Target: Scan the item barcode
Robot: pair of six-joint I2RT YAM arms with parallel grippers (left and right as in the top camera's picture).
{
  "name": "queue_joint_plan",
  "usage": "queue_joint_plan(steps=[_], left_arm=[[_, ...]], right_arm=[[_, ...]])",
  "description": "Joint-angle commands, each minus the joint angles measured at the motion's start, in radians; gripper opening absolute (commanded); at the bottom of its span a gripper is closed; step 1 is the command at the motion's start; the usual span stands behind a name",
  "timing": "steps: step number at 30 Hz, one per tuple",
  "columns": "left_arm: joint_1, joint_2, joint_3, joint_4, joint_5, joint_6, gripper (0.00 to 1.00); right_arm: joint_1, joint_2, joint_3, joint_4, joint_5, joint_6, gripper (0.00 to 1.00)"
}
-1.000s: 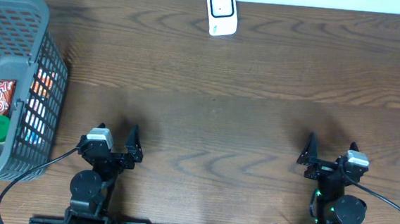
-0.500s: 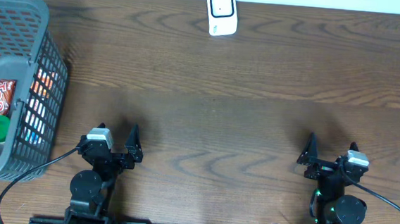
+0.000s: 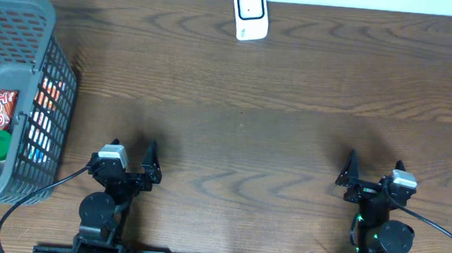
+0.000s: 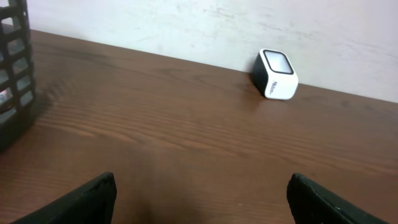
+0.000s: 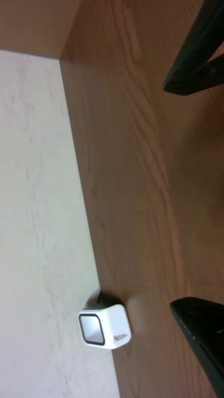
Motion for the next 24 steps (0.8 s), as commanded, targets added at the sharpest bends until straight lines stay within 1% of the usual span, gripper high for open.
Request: queue_joint_plan(steps=[1,5,19,24], left_arm=[[0.002,0.0,-0.018,-0.019,0.043,0.024,0.88],[0.002,0.0,-0.011,-0.019,0.115,0.086,0.88],[0.002,0.0,-0.01,-0.019,0.116,0.088,0.88],[0.002,0.01,0.042,-0.021,0.116,0.104,0.88]], right_arm=[[-0.003,0.0,-0.002,-0.002,0.012,-0.011,0.99],[-0.003,0.0,-0.002,-0.002,0.012,-0.011,0.99],[-0.003,0.0,-0.002,-0.002,0.012,-0.011,0.99],[-0.003,0.0,-0.002,-0.002,0.012,-0.011,0.99]])
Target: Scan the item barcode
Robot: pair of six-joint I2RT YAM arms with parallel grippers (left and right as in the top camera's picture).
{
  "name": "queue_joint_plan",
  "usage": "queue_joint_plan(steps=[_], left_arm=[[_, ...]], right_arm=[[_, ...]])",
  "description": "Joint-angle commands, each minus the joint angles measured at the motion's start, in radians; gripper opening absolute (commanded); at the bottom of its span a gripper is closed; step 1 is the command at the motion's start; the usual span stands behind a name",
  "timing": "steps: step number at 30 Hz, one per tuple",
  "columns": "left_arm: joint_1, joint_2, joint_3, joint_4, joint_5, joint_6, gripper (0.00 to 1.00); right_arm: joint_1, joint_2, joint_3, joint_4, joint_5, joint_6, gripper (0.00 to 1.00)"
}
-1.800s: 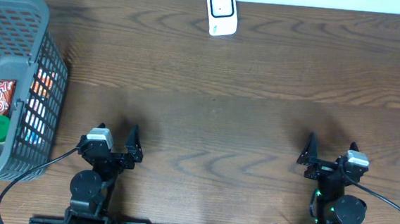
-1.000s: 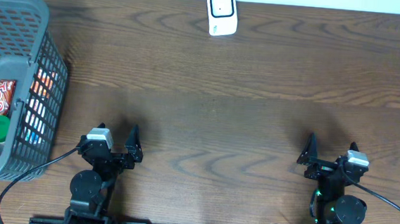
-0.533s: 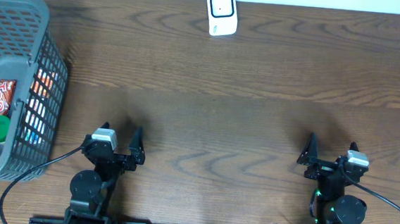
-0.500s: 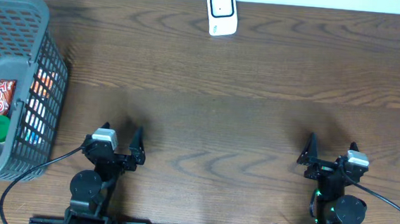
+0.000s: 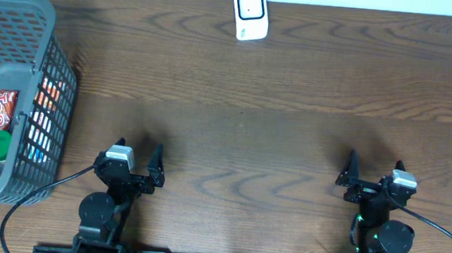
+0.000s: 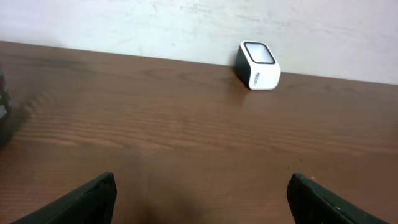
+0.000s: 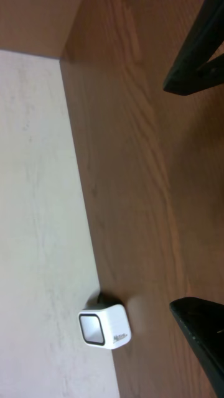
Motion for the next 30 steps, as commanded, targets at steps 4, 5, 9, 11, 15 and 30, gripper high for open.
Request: queue_joint_plan(steps=[4,5,9,11,15,30], left_arm=[[0.002,0.075,0.144,-0.059,0.034,0.074,0.88],[0.002,0.107,0.185,-0.078,0.034,0.089,0.88],[0.002,0.258,0.362,-0.171,0.035,0.11,0.88],[0.002,0.335,0.454,-0.216,0.058,0.11,0.88],[0.002,0.529,0.738,-0.385,0.195,0.11,0.88],[0.003,0.67,1.067,-0.605,0.171,0.051,0.88]], right_arm=[[-0.003,0.0,-0.002,-0.002,0.012,-0.011,0.99],[-0.003,0.0,-0.002,-0.002,0.012,-0.011,0.99],[-0.003,0.0,-0.002,-0.002,0.012,-0.011,0.99],[-0.003,0.0,-0.002,-0.002,0.012,-0.011,0.99],[-0.003,0.0,-0.002,-0.002,0.012,-0.011,0.99],[-0.003,0.0,-0.002,-0.002,0.012,-0.011,0.99]])
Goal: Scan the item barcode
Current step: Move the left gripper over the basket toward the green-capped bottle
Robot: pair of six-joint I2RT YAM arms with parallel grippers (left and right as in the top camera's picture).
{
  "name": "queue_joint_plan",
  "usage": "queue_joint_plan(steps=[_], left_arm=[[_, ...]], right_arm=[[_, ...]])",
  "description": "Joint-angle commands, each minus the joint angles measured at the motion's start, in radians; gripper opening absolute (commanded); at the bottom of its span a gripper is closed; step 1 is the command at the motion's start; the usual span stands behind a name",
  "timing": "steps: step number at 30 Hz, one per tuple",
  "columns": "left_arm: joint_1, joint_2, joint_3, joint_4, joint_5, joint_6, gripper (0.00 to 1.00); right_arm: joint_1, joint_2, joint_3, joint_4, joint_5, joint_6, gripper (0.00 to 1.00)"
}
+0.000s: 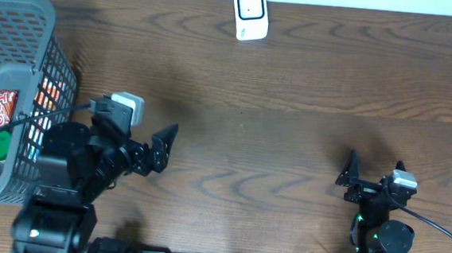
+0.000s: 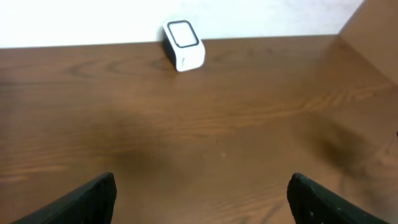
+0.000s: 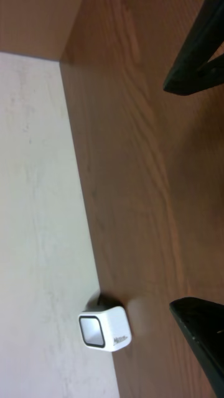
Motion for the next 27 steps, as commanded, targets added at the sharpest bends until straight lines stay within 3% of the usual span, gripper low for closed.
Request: queue_joint_plan(steps=[1,8,10,14,19,27], left_arm=[[0.003,0.047,0.211,-0.059,-0.162,-0.051,0.88],[0.026,0.266,0.697,-0.332,-0.595,-0.14,0.88],[0.063,0.339,0.829,-0.413,-0.66,-0.18,0.88],[0.197,0.454,1.008,-0.54,-0.678,-0.319,0.88],[0.453,0.538,1.029,-0.623,-0.676,-0.534,0.88],[0.741,0.668,1.028,-0.732,-0.646,-0.676,0.88]], right_arm=[[-0.003,-0.002,-0.001,-0.003,0.005,-0.011,0.99],[-0.003,-0.002,-0.001,-0.003,0.005,-0.011,0.99],[-0.003,-0.002,-0.001,-0.003,0.005,-0.011,0.99],[-0.003,-0.002,-0.001,-0.003,0.005,-0.011,0.99],[-0.003,-0.002,-0.001,-0.003,0.005,-0.011,0.99],[-0.003,-0.002,-0.001,-0.003,0.005,-0.011,0.99]])
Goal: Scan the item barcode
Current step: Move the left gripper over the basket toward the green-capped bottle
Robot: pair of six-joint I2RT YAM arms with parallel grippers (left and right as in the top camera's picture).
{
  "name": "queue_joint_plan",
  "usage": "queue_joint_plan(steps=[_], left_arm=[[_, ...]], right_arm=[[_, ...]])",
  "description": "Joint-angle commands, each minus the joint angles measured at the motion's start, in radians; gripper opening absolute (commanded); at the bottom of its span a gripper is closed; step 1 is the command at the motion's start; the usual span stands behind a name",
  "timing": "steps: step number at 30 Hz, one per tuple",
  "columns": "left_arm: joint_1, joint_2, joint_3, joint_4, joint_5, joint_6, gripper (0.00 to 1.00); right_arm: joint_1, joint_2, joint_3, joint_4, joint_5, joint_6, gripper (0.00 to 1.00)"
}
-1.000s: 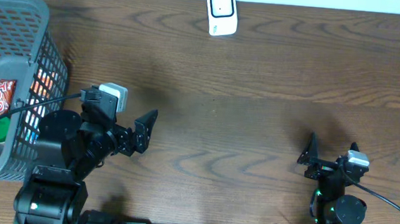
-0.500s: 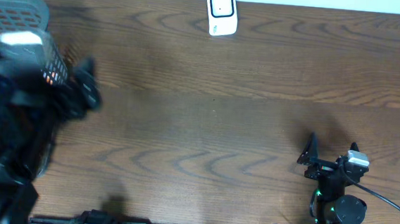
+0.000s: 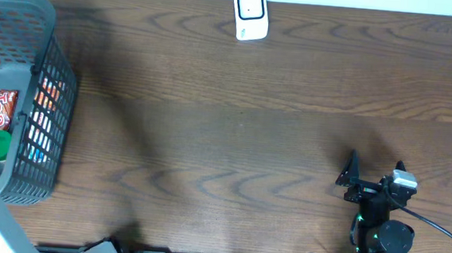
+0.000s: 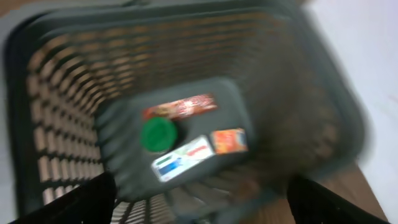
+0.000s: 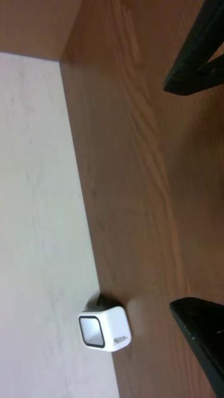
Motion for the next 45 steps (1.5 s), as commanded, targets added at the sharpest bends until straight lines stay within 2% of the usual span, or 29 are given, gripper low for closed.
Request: queue_joint_plan(steps=[1,4,25,33,45], left_arm=[[0.103,0.052,0.009,-0.037,-0.005,-0.142,0.88],[0.152,0.095,-0.006,-0.061,-0.005,-0.221,0.88],[0.168,0.467,-0.017,-0.106,0.01,-0.222,0.88],[0.168,0.544,-0.063,-0.018,0.008,-0.138,0.88],[0.197,0.545,-0.247,0.091,-0.02,-0.15,0.89]], right_arm=[[-0.003,-0.003,-0.002,-0.002,0.005,-0.011,0.99],[-0.003,-0.003,-0.002,-0.002,0.005,-0.011,0.99],[-0.003,-0.003,-0.002,-0.002,0.005,-0.011,0.99],[-0.003,-0.003,-0.002,-0.002,0.005,-0.011,0.99],[-0.003,-0.003,-0.002,-0.002,0.005,-0.011,0.99]])
